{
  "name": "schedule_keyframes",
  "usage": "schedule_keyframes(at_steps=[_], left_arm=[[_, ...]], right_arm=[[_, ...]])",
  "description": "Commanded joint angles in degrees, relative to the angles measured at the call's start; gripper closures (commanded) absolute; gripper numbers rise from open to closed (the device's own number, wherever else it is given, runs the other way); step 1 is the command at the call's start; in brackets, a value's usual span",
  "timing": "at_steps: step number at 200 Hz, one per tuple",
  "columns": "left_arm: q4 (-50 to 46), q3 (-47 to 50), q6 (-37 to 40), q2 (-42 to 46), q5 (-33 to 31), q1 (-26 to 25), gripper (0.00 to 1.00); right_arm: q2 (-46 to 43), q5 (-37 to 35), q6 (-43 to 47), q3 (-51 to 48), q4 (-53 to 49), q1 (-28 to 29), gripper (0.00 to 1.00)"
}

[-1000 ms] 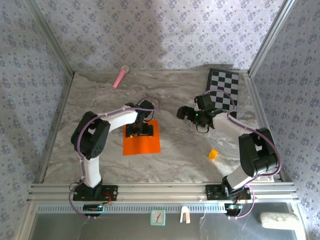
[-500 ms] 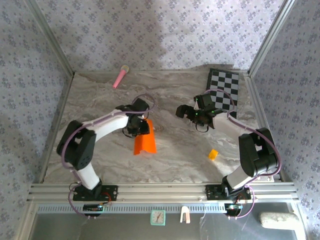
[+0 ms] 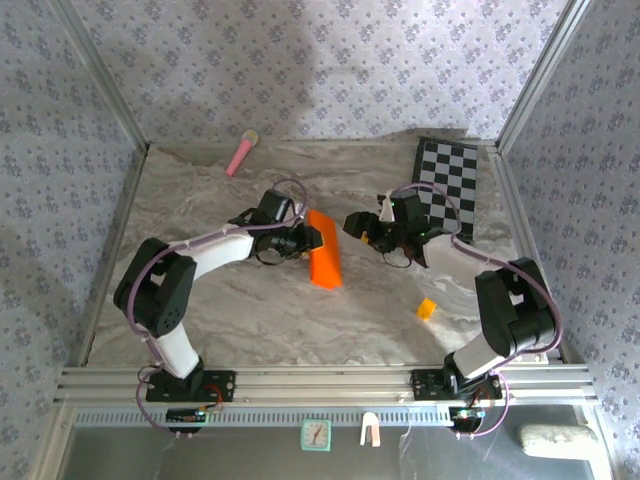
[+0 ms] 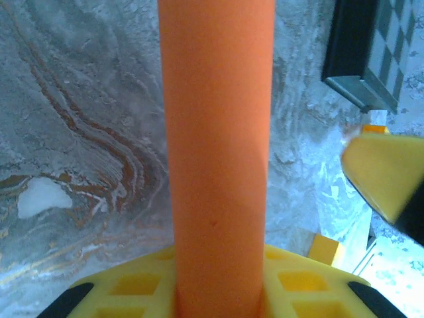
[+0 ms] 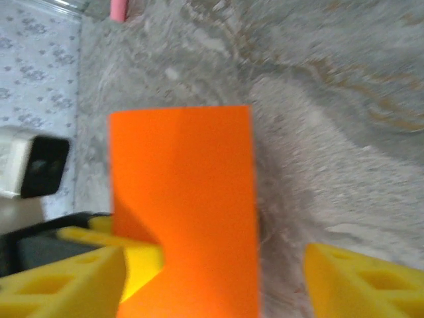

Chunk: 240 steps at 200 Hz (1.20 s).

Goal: Fold a paper plane with a square sheet of paper (pick it up from the middle)
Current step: First fold the square sheet of paper in half at the center of the table, then hold the square sheet of paper at the center of the table.

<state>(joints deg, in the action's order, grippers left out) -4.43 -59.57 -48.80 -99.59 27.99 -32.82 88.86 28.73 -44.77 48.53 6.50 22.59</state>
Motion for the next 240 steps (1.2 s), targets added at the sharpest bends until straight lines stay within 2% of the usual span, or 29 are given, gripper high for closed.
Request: schedule_keyframes(at_steps=[1, 39, 84, 170, 216, 240], left_arm=[[3.9, 1.7, -1.3, -1.9, 0.9, 0.9, 0.73], [3.7, 4.4, -0.7, -2.9, -0.9, 2.0, 0.74], [0.9, 4.8, 1.3, -3.8, -3.0, 2.2, 0.75], [-3.0, 3.3, 3.1, -4.5, -5.2, 2.2, 0.72], [-12.1, 1.6, 2.9, -0.9, -12.0, 2.2, 0.52], [-15.1, 1.3, 2.9, 0.5, -12.6, 2.2, 0.42]], right_arm=[[3.1, 3.7, -1.5, -0.9, 2.4, 2.0, 0.43], [8.9, 4.3, -1.2, 0.8, 0.7, 4.6, 0.68], [15.5, 3.0, 1.2, 6.6, -5.2, 8.8, 0.84], [22.8, -2.0, 1.9, 12.7, -14.3, 12.1, 0.90], [23.4, -2.7, 0.3, 12.9, -14.7, 12.7, 0.90], [23.5, -2.2, -0.6, 13.1, -13.9, 12.8, 0.90]])
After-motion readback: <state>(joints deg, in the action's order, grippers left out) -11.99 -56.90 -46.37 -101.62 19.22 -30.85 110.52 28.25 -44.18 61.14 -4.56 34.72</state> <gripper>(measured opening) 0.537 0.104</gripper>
